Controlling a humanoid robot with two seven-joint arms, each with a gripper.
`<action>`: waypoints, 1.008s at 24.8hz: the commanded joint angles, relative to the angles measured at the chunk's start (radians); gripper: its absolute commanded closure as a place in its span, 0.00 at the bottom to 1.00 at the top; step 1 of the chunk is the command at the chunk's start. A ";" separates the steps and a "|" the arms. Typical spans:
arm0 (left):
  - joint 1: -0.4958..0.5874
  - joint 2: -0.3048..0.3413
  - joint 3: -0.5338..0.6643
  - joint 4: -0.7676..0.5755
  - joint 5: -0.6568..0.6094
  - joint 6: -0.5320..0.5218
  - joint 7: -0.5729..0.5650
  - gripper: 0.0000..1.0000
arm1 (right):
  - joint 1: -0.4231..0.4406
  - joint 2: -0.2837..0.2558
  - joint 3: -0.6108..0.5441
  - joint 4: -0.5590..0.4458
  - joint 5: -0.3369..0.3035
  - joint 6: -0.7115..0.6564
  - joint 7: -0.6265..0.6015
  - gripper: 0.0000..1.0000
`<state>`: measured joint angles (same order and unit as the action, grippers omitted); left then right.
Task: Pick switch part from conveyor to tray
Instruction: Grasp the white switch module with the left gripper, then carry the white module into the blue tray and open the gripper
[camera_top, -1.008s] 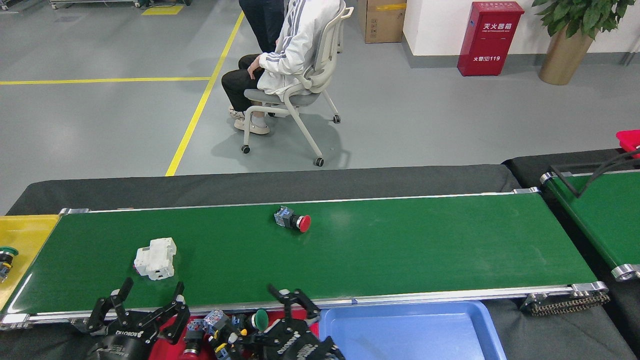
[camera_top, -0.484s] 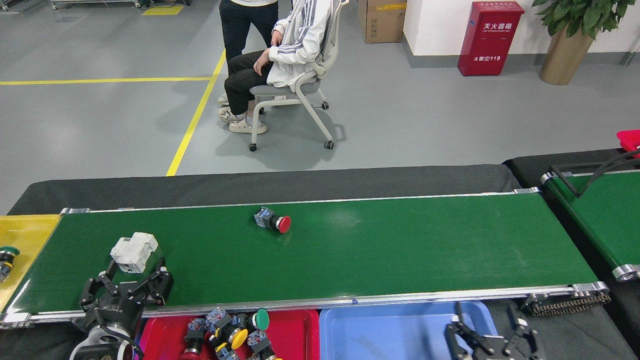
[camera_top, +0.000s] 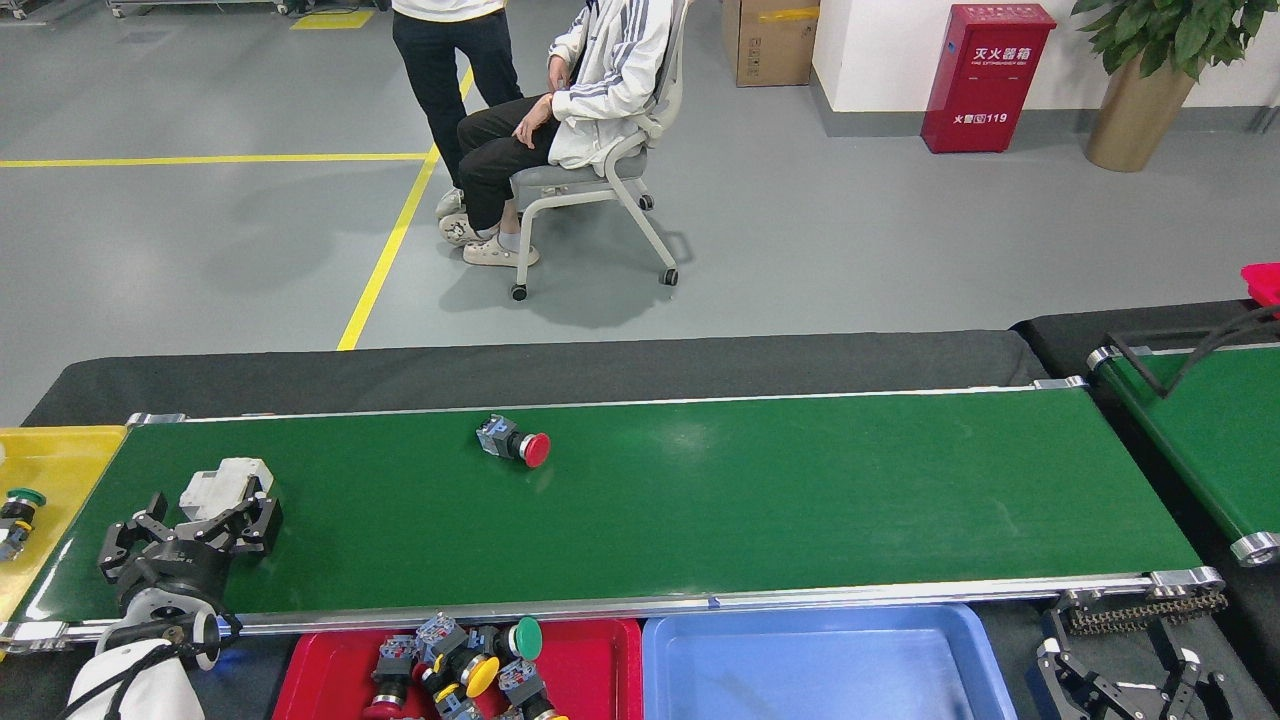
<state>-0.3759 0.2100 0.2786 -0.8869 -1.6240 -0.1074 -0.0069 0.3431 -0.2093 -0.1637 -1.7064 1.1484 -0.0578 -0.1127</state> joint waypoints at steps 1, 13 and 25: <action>-0.014 0.009 0.008 0.002 0.035 -0.075 0.048 0.84 | -0.003 -0.001 -0.007 -0.009 -0.002 -0.007 -0.001 0.01; 0.342 -0.058 -0.059 -0.598 0.153 -0.388 0.071 0.93 | -0.001 -0.001 -0.007 -0.009 -0.002 -0.028 0.004 0.01; 0.485 -0.230 -0.605 -0.819 -0.077 -0.448 0.027 0.87 | -0.003 -0.004 -0.011 -0.009 -0.004 -0.048 0.001 0.01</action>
<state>0.1246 -0.0027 -0.3058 -1.6929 -1.6834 -0.5629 0.0293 0.3439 -0.2093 -0.1661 -1.7046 1.1472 -0.0925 -0.1068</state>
